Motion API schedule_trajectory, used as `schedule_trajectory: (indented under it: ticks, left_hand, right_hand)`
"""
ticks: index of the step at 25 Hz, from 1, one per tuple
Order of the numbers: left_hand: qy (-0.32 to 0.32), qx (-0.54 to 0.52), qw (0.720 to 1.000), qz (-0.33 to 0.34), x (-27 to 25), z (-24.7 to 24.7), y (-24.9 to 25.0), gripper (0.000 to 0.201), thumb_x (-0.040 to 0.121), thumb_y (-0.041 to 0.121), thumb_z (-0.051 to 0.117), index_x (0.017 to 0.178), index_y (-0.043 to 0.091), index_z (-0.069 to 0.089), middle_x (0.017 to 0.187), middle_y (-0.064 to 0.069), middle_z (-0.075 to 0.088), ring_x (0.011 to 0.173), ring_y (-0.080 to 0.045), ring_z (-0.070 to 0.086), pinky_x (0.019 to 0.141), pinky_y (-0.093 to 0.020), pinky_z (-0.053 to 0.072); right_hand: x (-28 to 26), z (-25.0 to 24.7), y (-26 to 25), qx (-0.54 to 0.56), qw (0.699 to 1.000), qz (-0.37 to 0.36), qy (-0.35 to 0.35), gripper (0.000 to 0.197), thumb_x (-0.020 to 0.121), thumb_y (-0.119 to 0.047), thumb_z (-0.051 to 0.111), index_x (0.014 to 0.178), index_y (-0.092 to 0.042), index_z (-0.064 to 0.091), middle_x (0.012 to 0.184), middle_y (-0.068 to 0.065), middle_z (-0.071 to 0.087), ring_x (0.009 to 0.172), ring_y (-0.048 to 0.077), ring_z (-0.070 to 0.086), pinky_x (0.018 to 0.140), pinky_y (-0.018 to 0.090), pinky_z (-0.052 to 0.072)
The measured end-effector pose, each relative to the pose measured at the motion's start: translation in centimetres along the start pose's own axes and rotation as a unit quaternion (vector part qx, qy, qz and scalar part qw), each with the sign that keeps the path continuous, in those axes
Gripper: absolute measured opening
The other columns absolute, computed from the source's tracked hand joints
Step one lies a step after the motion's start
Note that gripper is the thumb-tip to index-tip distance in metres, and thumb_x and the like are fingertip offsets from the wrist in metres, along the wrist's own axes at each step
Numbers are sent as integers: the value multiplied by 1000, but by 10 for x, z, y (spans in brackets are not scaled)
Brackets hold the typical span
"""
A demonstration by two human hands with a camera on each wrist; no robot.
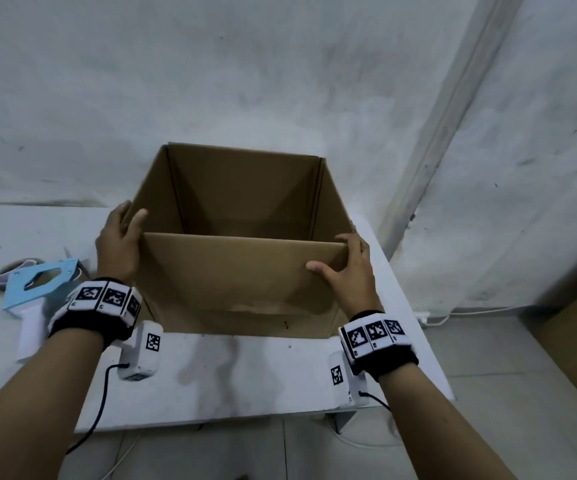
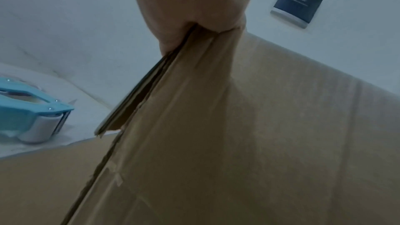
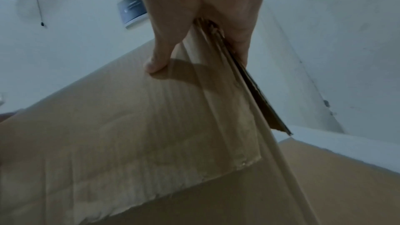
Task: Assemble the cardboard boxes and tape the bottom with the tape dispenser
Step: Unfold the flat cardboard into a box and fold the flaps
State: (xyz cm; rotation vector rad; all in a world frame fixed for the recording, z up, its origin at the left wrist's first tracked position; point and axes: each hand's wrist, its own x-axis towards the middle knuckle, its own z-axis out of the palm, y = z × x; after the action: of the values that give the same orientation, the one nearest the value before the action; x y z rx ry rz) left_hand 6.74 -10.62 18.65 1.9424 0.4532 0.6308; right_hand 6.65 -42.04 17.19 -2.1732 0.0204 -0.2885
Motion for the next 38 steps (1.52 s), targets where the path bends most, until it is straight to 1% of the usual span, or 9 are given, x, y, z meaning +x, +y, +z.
schedule_trajectory:
  ticks: [5, 10, 13, 16, 21, 26, 31, 35, 38]
  left_hand:
    - [68, 19, 997, 20, 10, -8, -16, 41, 99, 26, 35, 133, 11, 51, 137, -14, 53, 128, -29, 47, 108, -35, 34]
    - [90, 98, 991, 17, 2, -9, -16, 42, 100, 28, 28, 134, 14, 47, 143, -13, 46, 134, -31, 38, 112, -46, 28]
    - [-3, 334, 931, 146, -14, 8, -5, 45, 99, 37, 27, 139, 22, 41, 153, -6, 31, 146, -27, 13, 113, -60, 3]
    - [-129, 361, 874, 298, -47, 39, 11, 67, 86, 58, 23, 134, 20, 47, 145, -5, 45, 144, -25, 25, 111, -60, -1]
    - [-119, 354, 865, 335, -78, 66, 12, 70, 80, 49, 56, 139, 15, 40, 143, -8, 45, 142, -29, 29, 113, -56, 4]
    - [-111, 381, 856, 331, -83, 65, 11, 76, 70, 23, 76, 137, 11, 42, 142, -13, 44, 141, -31, 29, 114, -56, 7]
    - [-93, 401, 849, 332, -87, 68, 9, 76, 67, 22, 79, 134, 8, 46, 139, -18, 48, 137, -36, 35, 111, -56, 10]
    - [-78, 393, 859, 318, -92, 69, 11, 81, 70, 24, 77, 140, 10, 39, 143, -15, 46, 139, -33, 34, 113, -50, 7]
    - [-73, 395, 860, 315, -94, 69, 10, 87, 68, 25, 78, 142, 7, 36, 143, -15, 46, 137, -33, 37, 111, -49, 8]
  right_hand:
    - [28, 20, -18, -23, 998, -10, -62, 55, 76, -29, 73, 111, -2, 42, 134, 16, 37, 114, 26, 44, 73, 8, 25]
    - [23, 14, -21, -9, 998, -12, -63, 55, 77, -25, 73, 119, -8, 42, 137, 14, 38, 108, 18, 40, 71, 4, 31]
    - [2, 11, -18, 53, 998, -11, -44, 84, 76, -27, 73, 143, -26, 22, 153, 6, 22, 135, 22, 29, 104, 25, 29]
    - [-17, 15, -10, 33, 999, 5, -5, 89, 82, -42, 62, 147, -31, 3, 159, 4, 8, 141, 27, 22, 111, 42, 25]
    - [-36, 16, 10, -9, 998, 51, 34, 75, 89, -40, 53, 148, -27, 9, 155, 11, 17, 136, 33, 34, 106, 43, 34]
    - [-31, 7, -1, 202, 969, 137, 41, 71, 95, -33, 45, 149, -20, 0, 158, 10, 13, 142, 31, 23, 111, 38, 25]
    - [-12, -16, -30, 238, 959, 13, 157, 79, 94, -16, 49, 147, -26, -9, 159, 5, 2, 145, 23, 16, 107, 26, 21]
    - [-1, -7, -56, 135, 981, -125, 66, 79, 94, -15, 49, 147, -32, -7, 158, 2, 14, 142, 23, 25, 112, 44, 24]
    - [4, 15, -52, -186, 967, -157, -74, 59, 97, -33, 38, 148, -32, 8, 159, 2, 9, 145, 29, 11, 118, 46, 10]
